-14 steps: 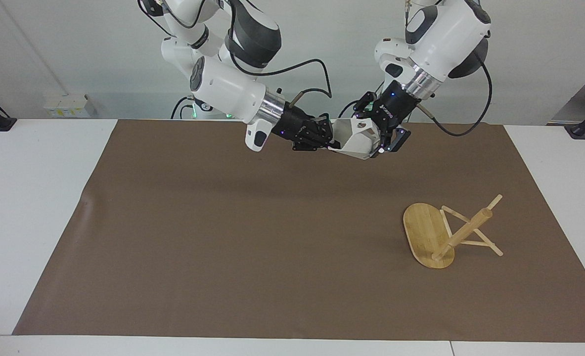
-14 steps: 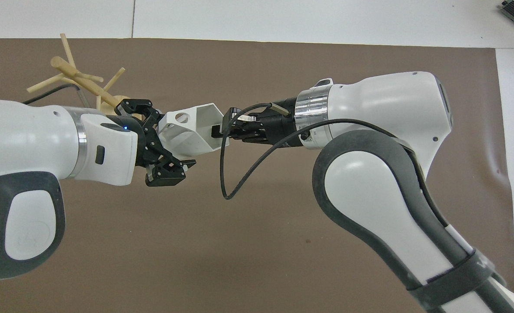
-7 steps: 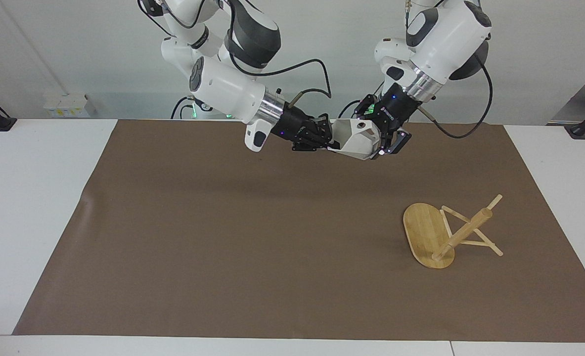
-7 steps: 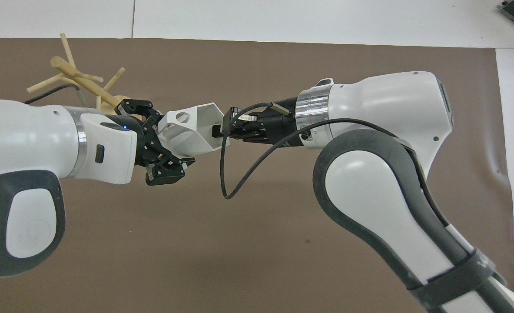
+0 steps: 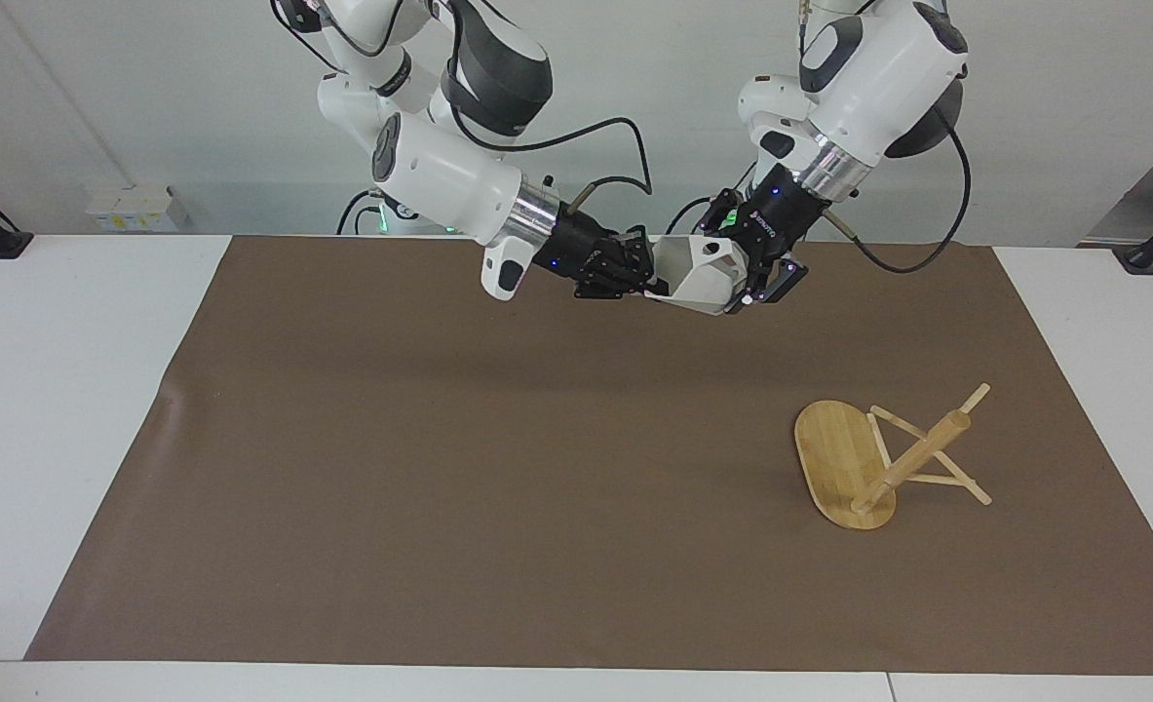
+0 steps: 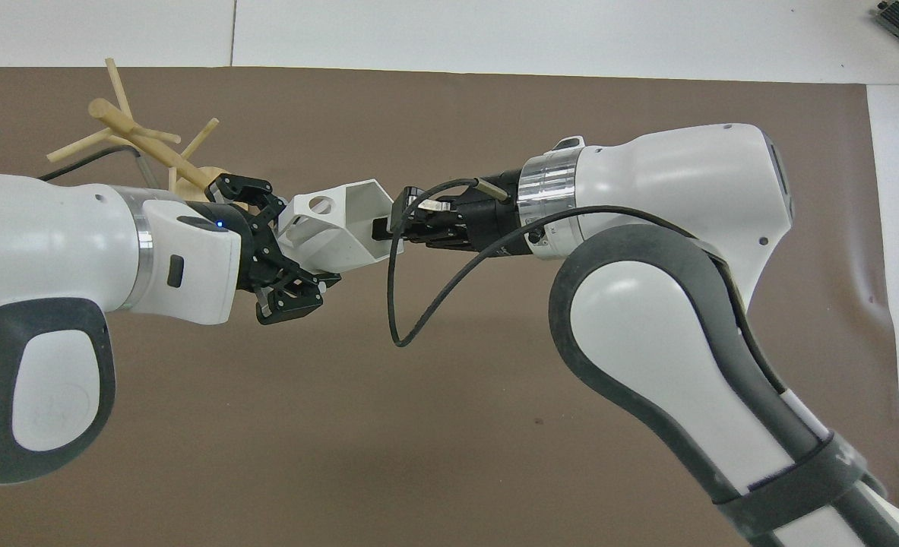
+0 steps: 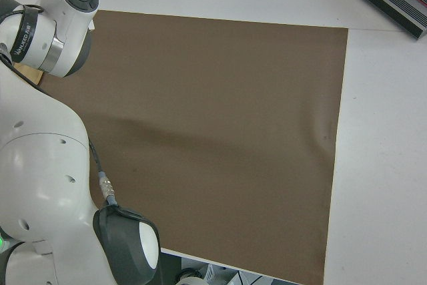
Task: Hang cup on rack
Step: 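Grasp the white cup body with the left gripper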
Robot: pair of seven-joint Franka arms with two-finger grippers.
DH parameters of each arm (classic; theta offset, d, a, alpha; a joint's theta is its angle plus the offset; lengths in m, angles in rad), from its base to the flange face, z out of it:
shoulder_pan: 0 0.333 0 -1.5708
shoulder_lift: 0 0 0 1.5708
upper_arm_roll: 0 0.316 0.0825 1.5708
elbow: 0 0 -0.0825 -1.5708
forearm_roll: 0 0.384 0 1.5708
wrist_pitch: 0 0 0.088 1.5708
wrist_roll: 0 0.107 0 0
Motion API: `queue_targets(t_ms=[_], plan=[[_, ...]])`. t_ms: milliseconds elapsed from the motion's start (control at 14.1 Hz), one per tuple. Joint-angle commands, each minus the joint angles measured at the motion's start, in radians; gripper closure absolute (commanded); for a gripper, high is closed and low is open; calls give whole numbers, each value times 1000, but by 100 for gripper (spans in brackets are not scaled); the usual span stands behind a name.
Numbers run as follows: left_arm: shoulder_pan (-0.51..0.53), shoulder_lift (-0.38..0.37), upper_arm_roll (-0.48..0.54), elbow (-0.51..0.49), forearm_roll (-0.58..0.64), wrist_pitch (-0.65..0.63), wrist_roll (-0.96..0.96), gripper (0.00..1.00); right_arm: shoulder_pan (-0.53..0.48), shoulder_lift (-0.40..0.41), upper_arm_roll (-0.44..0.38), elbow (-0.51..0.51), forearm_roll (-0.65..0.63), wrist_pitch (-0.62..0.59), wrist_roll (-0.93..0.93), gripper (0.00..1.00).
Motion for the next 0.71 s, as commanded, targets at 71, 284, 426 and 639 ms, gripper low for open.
queue_targets(t_ms=[71, 284, 426, 639], plan=[[-4, -5, 6, -12, 1, 17, -22, 100, -10, -3, 19, 9, 18, -7, -10, 100], [-4, -10, 6, -15, 1, 13, -52, 100, -9, -9, 19, 7, 15, 2, -10, 86], [-5, -11, 4, -14, 1, 14, -75, 100, -7, -9, 19, 6, 15, 2, -10, 73], [-4, -11, 4, -17, 1, 14, -91, 100, -9, -8, 19, 6, 21, 5, -12, 0]])
